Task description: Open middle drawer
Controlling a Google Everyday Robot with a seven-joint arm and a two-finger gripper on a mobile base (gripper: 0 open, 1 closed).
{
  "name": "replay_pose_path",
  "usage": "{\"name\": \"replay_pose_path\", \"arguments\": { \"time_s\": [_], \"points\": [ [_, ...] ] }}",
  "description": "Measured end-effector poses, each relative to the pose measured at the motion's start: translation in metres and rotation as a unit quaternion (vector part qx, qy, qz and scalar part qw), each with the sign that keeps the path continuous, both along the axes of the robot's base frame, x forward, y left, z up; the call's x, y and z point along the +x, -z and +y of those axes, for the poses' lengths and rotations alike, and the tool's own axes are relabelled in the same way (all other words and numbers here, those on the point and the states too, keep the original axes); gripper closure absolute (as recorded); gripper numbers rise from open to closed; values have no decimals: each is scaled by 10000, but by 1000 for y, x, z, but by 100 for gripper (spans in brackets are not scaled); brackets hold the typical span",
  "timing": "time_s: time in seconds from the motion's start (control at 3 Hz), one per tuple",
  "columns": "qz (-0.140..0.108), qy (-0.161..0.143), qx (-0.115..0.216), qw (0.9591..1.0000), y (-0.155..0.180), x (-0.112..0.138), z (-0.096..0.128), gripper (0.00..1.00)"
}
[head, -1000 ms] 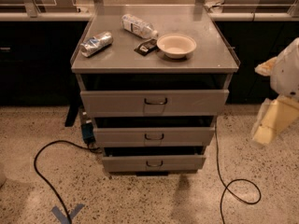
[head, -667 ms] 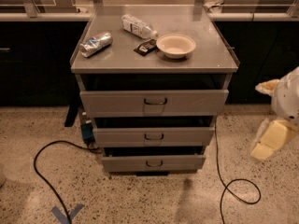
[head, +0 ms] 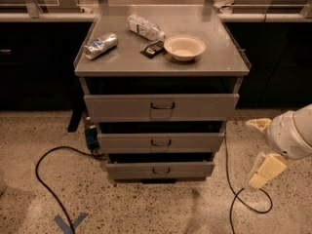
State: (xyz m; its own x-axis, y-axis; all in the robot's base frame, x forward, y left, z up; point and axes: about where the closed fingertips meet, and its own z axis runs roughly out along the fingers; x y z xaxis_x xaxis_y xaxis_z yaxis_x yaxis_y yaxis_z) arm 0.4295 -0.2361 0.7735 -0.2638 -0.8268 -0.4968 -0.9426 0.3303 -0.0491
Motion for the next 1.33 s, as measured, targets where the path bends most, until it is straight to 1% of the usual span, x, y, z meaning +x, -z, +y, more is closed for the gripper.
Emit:
{"name": "replay_pose_path", "arguments": {
  "time_s": [0.33, 0.67, 1.0, 1.33],
  "points": [
    [241, -512, 291, 9980, 49, 12, 15, 0],
    [241, -512, 291, 9980, 49, 12, 15, 0],
    [388, -760, 411, 9955, 77, 12, 41, 0],
    [528, -1047, 695, 9907, 116, 19, 87, 0]
  ]
}}
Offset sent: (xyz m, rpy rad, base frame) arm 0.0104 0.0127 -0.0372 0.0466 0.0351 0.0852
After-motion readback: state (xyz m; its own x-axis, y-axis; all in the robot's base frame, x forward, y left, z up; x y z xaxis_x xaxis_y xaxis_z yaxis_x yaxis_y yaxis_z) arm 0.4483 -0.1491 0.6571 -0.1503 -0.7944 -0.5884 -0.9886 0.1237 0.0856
